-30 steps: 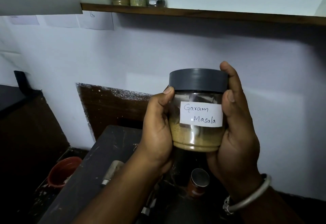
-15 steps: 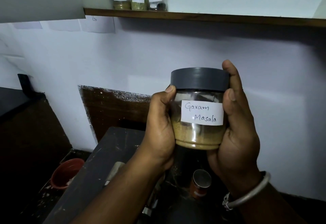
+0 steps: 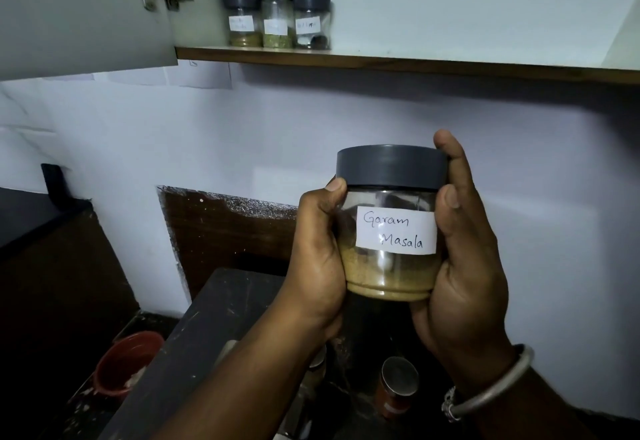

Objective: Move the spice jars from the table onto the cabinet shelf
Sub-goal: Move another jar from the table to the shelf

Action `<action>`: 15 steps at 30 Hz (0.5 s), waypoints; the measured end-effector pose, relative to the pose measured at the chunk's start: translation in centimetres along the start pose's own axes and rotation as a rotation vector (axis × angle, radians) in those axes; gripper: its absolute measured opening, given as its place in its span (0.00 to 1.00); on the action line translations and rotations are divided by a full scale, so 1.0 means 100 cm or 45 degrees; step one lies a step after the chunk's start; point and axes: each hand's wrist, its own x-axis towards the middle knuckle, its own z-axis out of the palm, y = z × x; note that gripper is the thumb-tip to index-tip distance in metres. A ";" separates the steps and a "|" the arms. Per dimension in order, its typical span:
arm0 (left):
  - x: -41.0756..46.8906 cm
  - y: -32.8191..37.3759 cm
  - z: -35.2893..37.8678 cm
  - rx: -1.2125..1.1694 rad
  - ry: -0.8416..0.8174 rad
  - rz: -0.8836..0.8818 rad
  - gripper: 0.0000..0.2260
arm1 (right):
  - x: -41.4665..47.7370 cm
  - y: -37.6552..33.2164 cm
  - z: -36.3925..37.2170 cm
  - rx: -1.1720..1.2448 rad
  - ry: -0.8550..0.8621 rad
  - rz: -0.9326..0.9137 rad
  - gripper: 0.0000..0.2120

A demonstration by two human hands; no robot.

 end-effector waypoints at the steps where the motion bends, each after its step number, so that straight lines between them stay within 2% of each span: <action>1: 0.004 0.001 0.001 -0.021 0.008 -0.021 0.19 | 0.003 -0.002 0.000 0.112 -0.028 0.049 0.21; 2: 0.011 0.002 -0.003 -0.021 0.011 -0.016 0.20 | 0.008 -0.005 0.001 0.086 -0.068 0.052 0.24; 8: 0.059 0.028 -0.006 0.097 -0.042 -0.016 0.23 | 0.061 -0.033 0.002 -0.581 -0.185 0.001 0.32; 13: 0.113 0.048 0.001 0.278 -0.116 0.086 0.21 | 0.122 -0.043 0.006 -0.719 -0.258 -0.079 0.24; 15: 0.144 0.062 0.004 0.435 -0.106 0.147 0.23 | 0.155 -0.042 0.008 -0.776 -0.263 -0.093 0.21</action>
